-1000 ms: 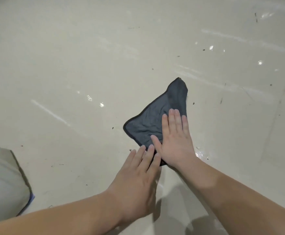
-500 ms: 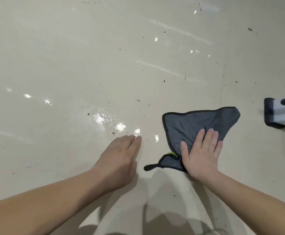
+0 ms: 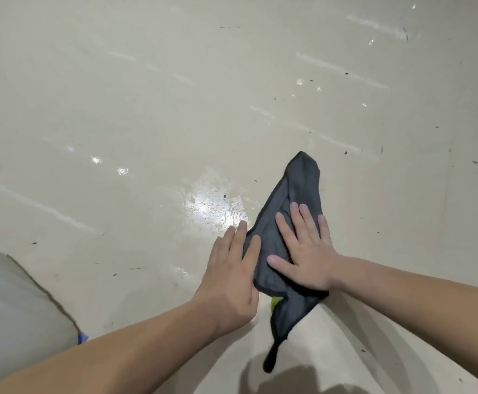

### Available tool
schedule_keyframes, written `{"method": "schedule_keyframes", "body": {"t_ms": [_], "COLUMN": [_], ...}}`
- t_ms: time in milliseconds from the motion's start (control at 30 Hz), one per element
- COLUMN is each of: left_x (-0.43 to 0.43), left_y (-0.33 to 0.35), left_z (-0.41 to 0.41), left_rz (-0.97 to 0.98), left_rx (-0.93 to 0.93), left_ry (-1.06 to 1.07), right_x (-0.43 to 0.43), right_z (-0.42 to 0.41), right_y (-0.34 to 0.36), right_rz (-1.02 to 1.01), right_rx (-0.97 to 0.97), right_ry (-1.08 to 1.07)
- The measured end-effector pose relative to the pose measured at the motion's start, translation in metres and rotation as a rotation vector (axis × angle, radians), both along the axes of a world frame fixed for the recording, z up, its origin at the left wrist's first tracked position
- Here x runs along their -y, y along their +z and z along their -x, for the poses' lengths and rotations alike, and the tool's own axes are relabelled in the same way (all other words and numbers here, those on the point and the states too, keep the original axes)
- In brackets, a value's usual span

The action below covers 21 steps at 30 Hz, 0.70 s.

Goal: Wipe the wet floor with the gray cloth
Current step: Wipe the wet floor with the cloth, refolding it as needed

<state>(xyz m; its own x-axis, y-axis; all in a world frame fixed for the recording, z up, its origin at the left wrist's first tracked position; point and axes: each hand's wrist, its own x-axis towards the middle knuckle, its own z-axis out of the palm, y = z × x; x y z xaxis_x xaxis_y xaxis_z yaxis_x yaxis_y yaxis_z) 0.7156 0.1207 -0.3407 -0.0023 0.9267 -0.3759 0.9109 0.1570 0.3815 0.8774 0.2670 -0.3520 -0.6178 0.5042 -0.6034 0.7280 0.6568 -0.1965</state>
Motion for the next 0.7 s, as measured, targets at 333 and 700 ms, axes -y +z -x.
{"method": "schedule_keyframes", "body": {"t_ms": [333, 700], "left_x": [-0.04, -0.057], "left_y": [-0.014, -0.031], "left_z": [-0.025, 0.031], "left_rz": [-0.086, -0.021], "left_rx": [-0.073, -0.173], "left_ry": [-0.261, -0.212], "right_x": [-0.045, -0.061], "right_z": [-0.019, 0.049], "right_y": [0.04, 0.124], "right_rz": [-0.205, -0.015], "right_rx": [-0.356, 0.405], "right_ry": [-0.35, 0.234]}}
